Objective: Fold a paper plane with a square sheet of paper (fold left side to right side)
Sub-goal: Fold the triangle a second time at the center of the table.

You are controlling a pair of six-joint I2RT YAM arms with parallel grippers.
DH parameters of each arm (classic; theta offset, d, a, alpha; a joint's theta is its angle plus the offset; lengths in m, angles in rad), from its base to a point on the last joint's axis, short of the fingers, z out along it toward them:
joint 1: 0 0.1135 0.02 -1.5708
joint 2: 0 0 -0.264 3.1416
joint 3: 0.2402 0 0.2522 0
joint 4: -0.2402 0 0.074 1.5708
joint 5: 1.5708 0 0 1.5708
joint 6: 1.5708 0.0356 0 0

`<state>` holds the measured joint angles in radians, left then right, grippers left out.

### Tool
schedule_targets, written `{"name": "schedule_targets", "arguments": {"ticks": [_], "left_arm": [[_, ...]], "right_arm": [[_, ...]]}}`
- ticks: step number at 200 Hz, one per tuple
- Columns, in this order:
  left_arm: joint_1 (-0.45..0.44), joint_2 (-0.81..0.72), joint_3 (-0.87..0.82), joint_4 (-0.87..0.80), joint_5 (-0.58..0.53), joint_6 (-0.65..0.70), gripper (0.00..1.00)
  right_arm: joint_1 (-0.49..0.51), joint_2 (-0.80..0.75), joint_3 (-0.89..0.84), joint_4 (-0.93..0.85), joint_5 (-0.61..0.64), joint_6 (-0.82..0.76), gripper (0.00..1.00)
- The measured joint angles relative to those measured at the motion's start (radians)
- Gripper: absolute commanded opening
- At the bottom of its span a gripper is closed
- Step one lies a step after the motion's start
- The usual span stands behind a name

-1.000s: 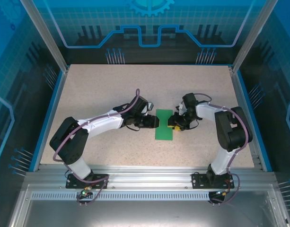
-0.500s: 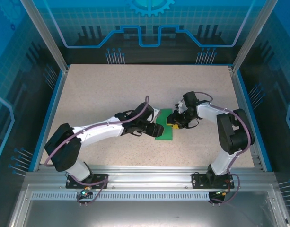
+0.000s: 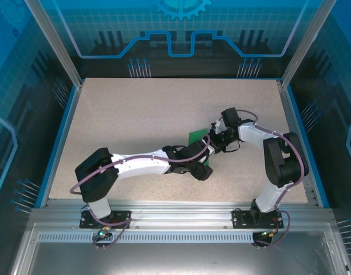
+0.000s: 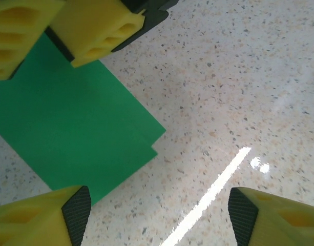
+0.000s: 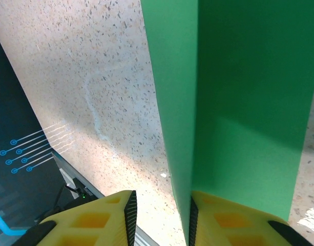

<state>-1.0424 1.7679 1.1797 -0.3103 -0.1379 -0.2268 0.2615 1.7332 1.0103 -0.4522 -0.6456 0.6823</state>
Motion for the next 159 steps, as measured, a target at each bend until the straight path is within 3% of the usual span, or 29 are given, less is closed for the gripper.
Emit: {"name": "schedule_targets", "arguments": {"ticks": [72,113,159], "left_arm": [[-0.029,0.136,0.121,-0.057,-0.157,-0.003,0.76],[-0.029,0.154,0.140,-0.083,-0.191,-0.005,0.50],[-0.029,0.154,0.140,-0.090,-0.199,-0.005,0.34]], "right_arm": [[0.001,0.000,0.000,0.001,-0.018,0.026,0.32],[0.003,0.000,0.000,0.000,-0.017,0.029,0.32],[0.003,0.000,0.004,-0.014,-0.006,0.024,0.32]]}}
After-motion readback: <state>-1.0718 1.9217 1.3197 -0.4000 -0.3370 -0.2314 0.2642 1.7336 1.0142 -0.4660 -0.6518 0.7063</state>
